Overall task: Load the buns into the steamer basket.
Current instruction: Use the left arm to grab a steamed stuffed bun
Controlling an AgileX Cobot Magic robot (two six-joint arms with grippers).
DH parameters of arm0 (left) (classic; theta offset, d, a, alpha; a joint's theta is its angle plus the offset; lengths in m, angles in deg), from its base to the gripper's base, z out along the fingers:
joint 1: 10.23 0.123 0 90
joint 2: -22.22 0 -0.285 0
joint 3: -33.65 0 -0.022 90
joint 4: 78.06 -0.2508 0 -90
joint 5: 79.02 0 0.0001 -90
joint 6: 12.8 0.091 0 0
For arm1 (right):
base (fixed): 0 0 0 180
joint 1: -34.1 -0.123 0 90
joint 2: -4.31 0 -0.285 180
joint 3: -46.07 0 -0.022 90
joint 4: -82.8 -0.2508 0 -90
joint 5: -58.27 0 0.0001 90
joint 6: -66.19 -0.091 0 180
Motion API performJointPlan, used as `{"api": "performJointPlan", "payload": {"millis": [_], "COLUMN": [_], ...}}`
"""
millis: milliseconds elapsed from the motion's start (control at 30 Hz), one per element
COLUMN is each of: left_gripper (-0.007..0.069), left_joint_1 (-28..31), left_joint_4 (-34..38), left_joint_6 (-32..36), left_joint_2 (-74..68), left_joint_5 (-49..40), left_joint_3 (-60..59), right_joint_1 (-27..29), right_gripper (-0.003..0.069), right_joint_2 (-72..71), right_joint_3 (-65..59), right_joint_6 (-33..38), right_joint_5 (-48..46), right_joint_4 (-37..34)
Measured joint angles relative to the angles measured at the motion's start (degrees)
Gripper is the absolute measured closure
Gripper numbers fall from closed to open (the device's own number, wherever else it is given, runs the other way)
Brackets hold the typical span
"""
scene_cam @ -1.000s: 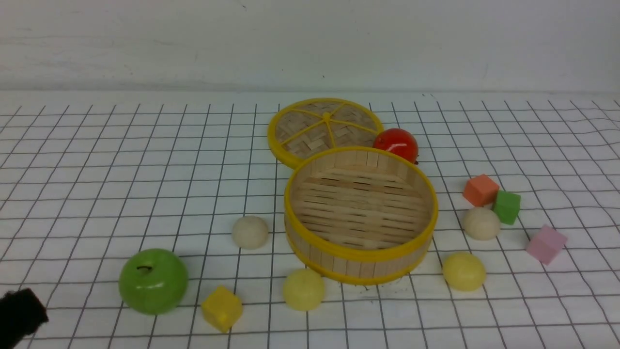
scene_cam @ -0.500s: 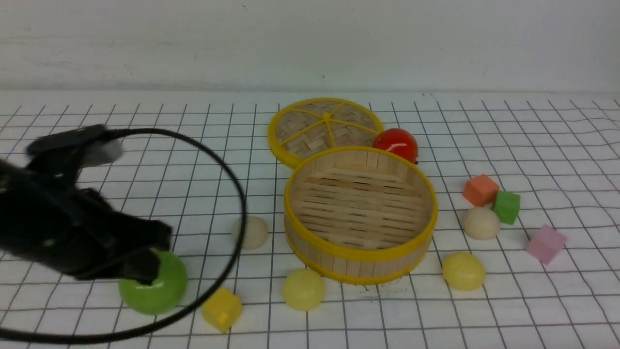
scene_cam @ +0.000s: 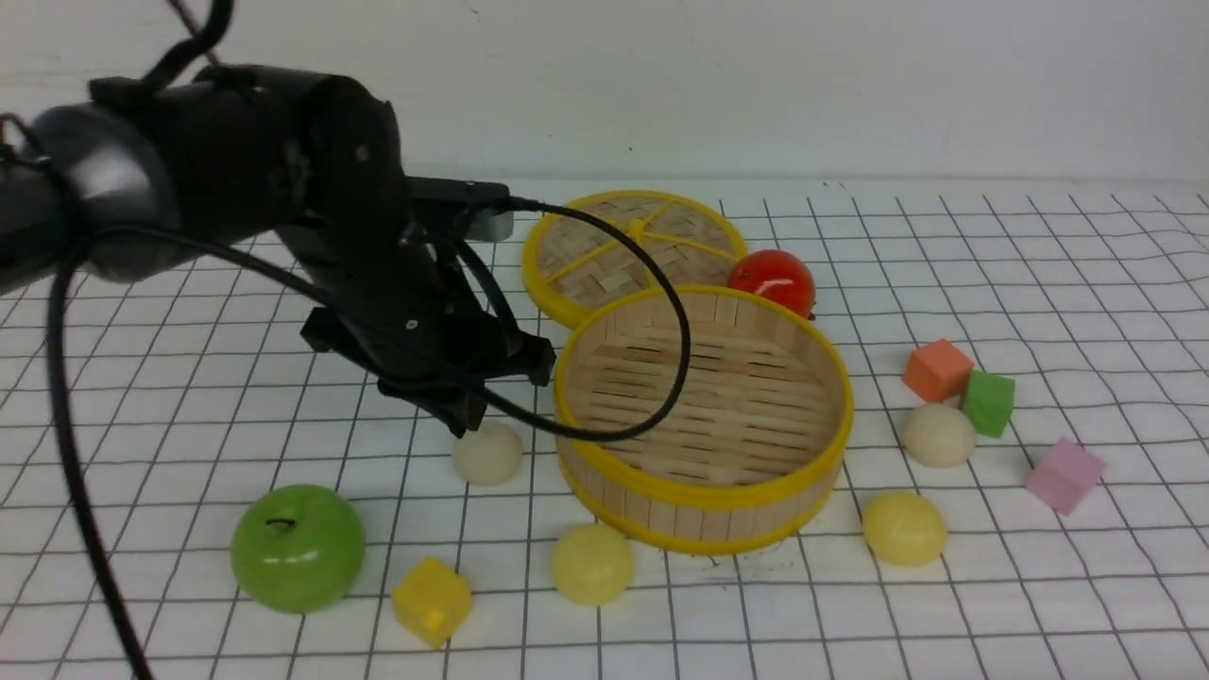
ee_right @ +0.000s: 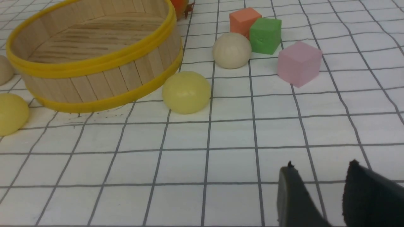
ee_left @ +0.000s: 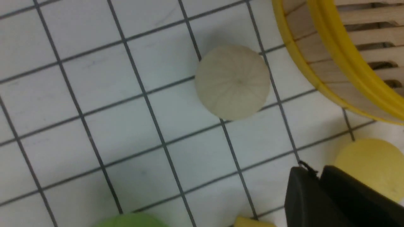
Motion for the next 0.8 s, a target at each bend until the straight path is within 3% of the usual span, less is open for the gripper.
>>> {"api": "performJointPlan", "payload": {"millis": [100,133,167,267,800], "left_gripper": [0.0431,0.0431,0.0366,0.0316,0.0365], "left_joint_1": [0.1,0.1,0.1,0.1,0.1], "left_joint_4": [-0.4,-0.4,-0.4,-1.5,-4.4], "left_joint_6": [0.7,0.7,0.8,0.9,0.9], "left_joint_2": [-3.5,-3.5,-5.3,-7.2,-10.9], "left_joint_5": [-0.6,-0.6,-0.5,0.5,6.0], "left_joint_3": [2.6,2.6,3.6,4.0,4.1], "right_joint_1": [0.0,0.0,0.0,0.0,0.0], "right_gripper": [0.0419,0.0419,0.0419,0.0419,0.0419], "right_joint_2": [0.0,0.0,0.0,0.0,0.0], "right_joint_3": [0.0,0.0,0.0,0.0,0.0], "right_joint_6": [0.0,0.0,0.0,0.0,0.0], "right_joint_5": [0.0,0.0,0.0,0.0,0.1], "right_joint_4": [0.0,0.0,0.0,0.0,0.0]}}
